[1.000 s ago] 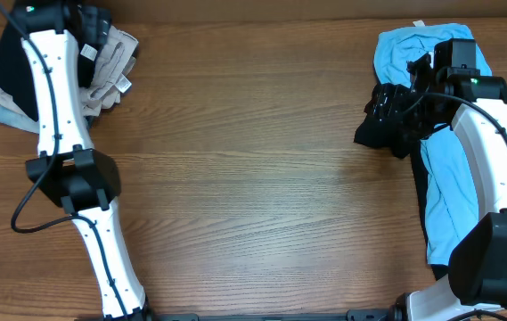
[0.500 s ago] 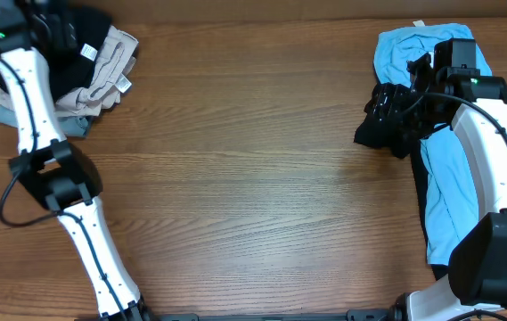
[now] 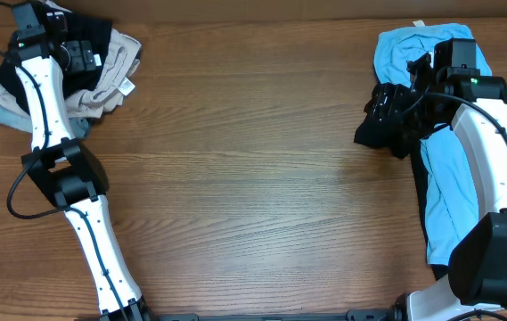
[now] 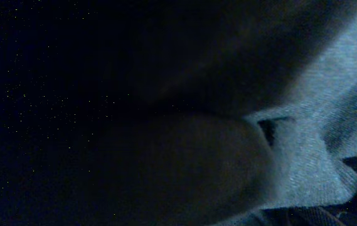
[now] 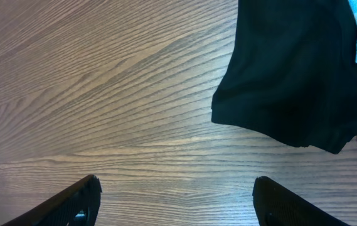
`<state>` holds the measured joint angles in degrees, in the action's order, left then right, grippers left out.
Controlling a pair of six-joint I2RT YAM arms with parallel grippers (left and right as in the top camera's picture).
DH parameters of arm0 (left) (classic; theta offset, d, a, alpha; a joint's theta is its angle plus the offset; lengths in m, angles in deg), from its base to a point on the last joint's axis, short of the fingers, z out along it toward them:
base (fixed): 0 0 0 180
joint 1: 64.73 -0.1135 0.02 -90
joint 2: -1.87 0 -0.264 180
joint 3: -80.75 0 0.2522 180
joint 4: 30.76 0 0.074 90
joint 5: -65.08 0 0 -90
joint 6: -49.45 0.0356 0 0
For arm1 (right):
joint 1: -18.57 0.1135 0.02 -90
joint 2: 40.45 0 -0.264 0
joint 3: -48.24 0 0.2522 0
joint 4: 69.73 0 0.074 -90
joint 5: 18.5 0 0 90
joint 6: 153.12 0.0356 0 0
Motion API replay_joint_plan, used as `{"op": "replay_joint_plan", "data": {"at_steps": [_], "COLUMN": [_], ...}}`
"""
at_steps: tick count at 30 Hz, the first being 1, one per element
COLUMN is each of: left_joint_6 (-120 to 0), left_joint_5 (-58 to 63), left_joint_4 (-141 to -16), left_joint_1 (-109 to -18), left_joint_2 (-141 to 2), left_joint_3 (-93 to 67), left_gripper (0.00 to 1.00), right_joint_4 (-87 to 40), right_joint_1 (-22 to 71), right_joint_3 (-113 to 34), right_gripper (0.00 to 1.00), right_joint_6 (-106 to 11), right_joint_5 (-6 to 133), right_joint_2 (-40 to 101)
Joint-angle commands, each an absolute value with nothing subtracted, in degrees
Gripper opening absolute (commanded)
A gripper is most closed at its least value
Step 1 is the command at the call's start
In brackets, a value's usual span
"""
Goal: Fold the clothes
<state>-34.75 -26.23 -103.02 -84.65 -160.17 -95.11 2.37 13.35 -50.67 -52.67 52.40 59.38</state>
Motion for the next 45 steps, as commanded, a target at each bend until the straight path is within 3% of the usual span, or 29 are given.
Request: {"op": "replay_joint_plan", "data": {"at_steps": [1, 11, 14, 23, 32, 45], "left_joint_6": [-37.6, -37.5, -37.6, -37.9, -38.0, -38.0], "left_joint_5": [-29.4, -29.5, -31.6, -32.6, -32.6, -32.6], "left_joint_4": [-111.3, -115.4, -115.4, -116.6, -120.8, -121.1], "left_joint_1": [-86.6, -86.6, -86.5, -84.9, -82.5, -82.3], "left_joint_2": [-167.7, -165.9, -163.2, -146.7, -127.8, -123.7], "left_joint_3": [-90.7, -91.7, -93.5, -99.0, -99.0, -98.8], "left_gripper": [1.00, 1.00, 1.00, 1.00, 1.00, 1.00], "right_joint_4": [2.2, 2.2, 1.1, 6.7, 17.3, 24.2], "right_joint_1": [13.2, 13.2, 13.2, 13.2, 13.2, 13.2], "right_joint_3": [-50.6, -50.6, -51.5, -68.0, -83.4, -84.9], "right_gripper": [0.81, 0.81, 1.00, 1.00, 1.00, 1.00], "right_joint_6": [-52.9, -52.9, -56.1, -57.7, -58.2, -55.0], "right_joint_5": [52.4, 52.4, 52.7, 62.2, 62.2, 59.7], "right_joint_2": [59.7, 59.7, 59.3, 54.6, 47.4, 38.3]}}
